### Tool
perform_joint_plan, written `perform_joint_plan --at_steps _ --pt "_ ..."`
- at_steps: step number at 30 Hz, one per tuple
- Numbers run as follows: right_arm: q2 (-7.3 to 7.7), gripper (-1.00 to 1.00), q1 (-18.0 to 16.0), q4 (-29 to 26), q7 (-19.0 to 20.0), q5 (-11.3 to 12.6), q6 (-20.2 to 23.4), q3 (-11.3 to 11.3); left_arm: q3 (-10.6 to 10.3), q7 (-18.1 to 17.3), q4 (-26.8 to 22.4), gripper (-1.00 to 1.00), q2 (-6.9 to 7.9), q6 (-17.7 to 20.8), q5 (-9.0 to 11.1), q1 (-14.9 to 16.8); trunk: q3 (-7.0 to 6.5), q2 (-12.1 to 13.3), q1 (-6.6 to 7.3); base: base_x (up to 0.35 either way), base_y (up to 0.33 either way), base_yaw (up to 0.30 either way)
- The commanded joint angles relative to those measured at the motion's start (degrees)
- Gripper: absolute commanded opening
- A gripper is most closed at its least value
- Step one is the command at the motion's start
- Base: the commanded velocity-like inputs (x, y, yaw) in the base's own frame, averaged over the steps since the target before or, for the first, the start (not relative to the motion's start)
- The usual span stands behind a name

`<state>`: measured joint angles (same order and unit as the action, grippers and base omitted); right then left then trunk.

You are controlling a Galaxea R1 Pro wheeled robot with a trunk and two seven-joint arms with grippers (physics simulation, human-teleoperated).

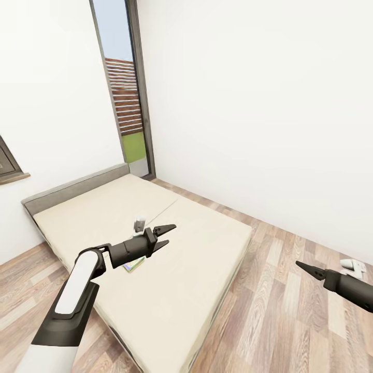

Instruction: Put all the toys in the child's room - the three board games (two on the bed and one on the table), the two jigsaw puzzles on the table, and the tennis ball on the table - inside the toy box on the table in the child's room.

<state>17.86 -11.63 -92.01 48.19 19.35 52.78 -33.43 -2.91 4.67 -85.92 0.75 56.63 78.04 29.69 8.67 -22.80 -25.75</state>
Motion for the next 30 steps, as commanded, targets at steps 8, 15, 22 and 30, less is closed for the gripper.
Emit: perform_joint_plan --at_steps 8,15,22,30 --pt "-0.01 1.0 -0.06 -0.01 0.24 -0.05 0.27 -0.06 -0.01 0.51 -0.04 1.0 0.02 0.11 0.53 0.06 0.12 -0.12 -0.03 0.0 0.002 0.0" --pt "-0.01 1.0 -0.06 -0.01 0.24 -0.04 0.26 -0.06 0.0 0.48 -0.04 1.0 0.04 0.1 0.53 0.08 0.12 -0.12 -0.03 0.004 0.018 0.0" --pt "0.0 1.0 -0.06 -0.01 0.24 -0.07 0.28 -0.06 -0.01 0.45 -0.04 1.0 0.04 0.08 0.53 0.08 0.12 -0.12 -0.03 0.045 0.145 -0.011" --pt "0.05 1.0 -0.06 -0.01 0.24 -0.09 0.3 -0.06 0.0 0.43 -0.05 1.0 0.04 0.07 0.53 0.07 0.12 -0.12 -0.03 0.037 0.112 -0.135"
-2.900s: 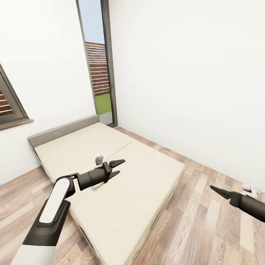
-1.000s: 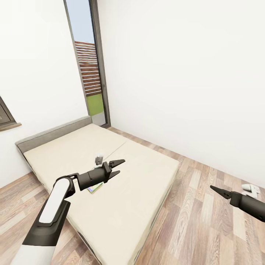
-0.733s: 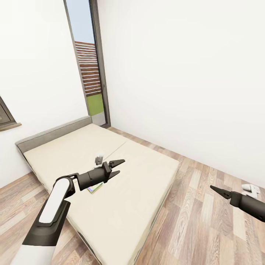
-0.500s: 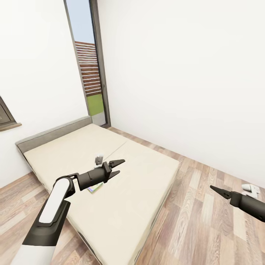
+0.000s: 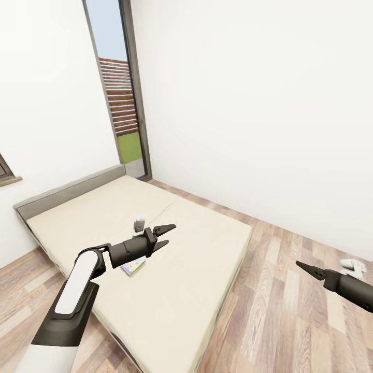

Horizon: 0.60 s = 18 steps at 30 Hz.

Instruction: Put all the toys in the child's room - the three board games (two on the bed and one on the table), the two jigsaw puzzles on the table, and the tennis ball on the table - inside the toy box on the table in the child's room.

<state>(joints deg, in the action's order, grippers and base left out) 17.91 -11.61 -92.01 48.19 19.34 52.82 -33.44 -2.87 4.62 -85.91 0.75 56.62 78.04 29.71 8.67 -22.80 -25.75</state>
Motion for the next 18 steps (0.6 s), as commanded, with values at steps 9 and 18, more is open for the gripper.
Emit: perform_joint_plan --at_steps 9,18 --pt "0.01 1.0 -0.08 -0.01 0.24 -0.08 0.26 -0.05 -0.03 0.56 -0.05 1.0 0.04 0.08 0.53 0.01 0.12 -0.12 -0.04 0.011 0.034 -0.236" --pt "0.02 1.0 -0.08 -0.01 0.24 -0.08 0.26 -0.07 -0.07 0.66 -0.04 1.0 0.04 0.12 0.53 0.0 0.12 -0.12 -0.04 0.003 0.009 -0.268"
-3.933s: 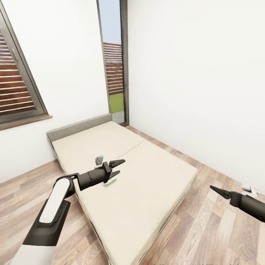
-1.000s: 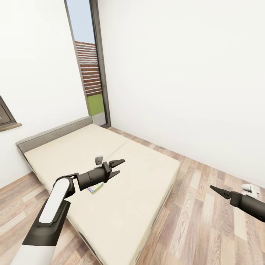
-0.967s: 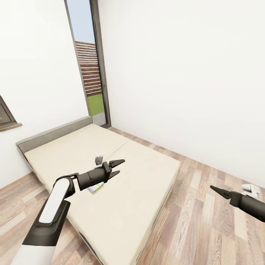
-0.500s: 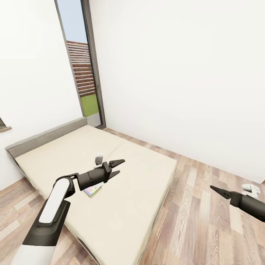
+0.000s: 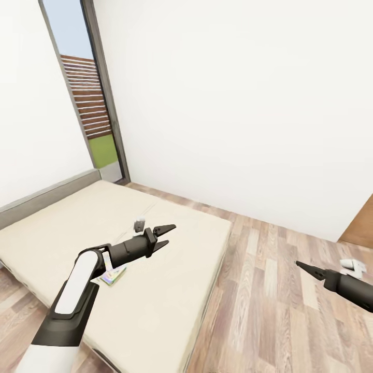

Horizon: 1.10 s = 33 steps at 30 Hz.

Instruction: Put all the toys in the child's room - the three board games (two on the bed and one on the table), the two jigsaw puzzles on the table, and the tennis ball on the table - inside the toy box on the table in the child's room.

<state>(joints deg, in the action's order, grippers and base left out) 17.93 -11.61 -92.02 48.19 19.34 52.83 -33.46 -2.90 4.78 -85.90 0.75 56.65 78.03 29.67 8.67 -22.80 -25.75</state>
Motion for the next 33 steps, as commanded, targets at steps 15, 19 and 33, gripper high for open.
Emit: perform_joint_plan --at_steps 15,19,33 --pt "0.0 1.0 -0.08 0.0 0.24 -0.09 0.25 -0.03 -0.02 0.62 -0.06 1.0 0.02 0.05 0.55 0.08 0.12 -0.12 -0.03 0.001 0.002 -0.277" --pt "0.0 1.0 -0.08 0.0 0.24 -0.09 0.25 -0.03 -0.03 0.65 -0.06 1.0 0.02 0.06 0.55 0.07 0.12 -0.12 -0.03 0.0 0.0 -0.279" --pt "0.0 1.0 -0.08 0.0 0.24 -0.09 0.25 -0.03 -0.01 0.71 -0.06 1.0 0.01 0.07 0.55 0.04 0.12 -0.12 -0.03 0.0 0.0 -0.279"
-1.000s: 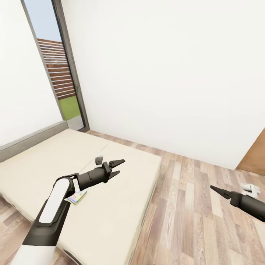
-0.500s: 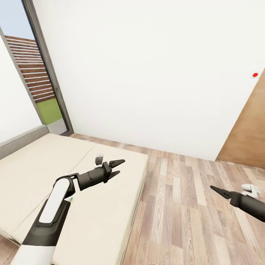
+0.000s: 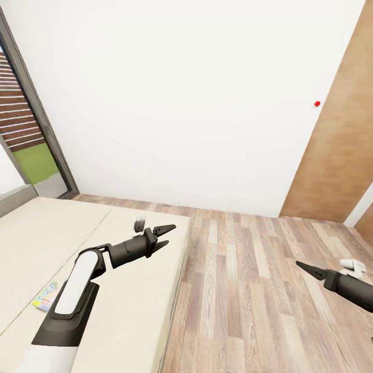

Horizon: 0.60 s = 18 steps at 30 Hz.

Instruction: Put all the toys in the child's room - the three board games (two on the bed and one on the table), the two jigsaw puzzles on the table, and the tennis ball on the table - inside the toy box on the table in the child's room.

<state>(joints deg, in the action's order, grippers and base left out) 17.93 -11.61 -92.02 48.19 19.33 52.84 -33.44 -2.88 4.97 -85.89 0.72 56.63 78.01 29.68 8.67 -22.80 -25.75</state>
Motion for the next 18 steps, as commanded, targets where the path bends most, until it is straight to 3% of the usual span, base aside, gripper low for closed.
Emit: perform_joint_plan --at_steps 1,8,18 --pt "0.0 1.0 -0.08 0.0 0.24 -0.08 0.25 -0.04 -0.03 0.53 -0.06 1.0 0.05 0.1 0.57 0.04 0.12 -0.12 -0.03 0.0 0.0 -0.261" --pt "0.0 1.0 -0.08 0.0 0.24 -0.04 0.25 -0.04 -0.02 0.54 -0.06 1.0 0.05 0.09 0.57 0.05 0.12 -0.12 -0.03 0.0 0.0 -0.18" --pt "0.0 1.0 -0.08 0.0 0.24 -0.03 0.25 -0.04 -0.02 0.56 -0.06 1.0 0.04 0.12 0.58 0.1 0.12 -0.12 -0.03 0.0 0.0 -0.056"
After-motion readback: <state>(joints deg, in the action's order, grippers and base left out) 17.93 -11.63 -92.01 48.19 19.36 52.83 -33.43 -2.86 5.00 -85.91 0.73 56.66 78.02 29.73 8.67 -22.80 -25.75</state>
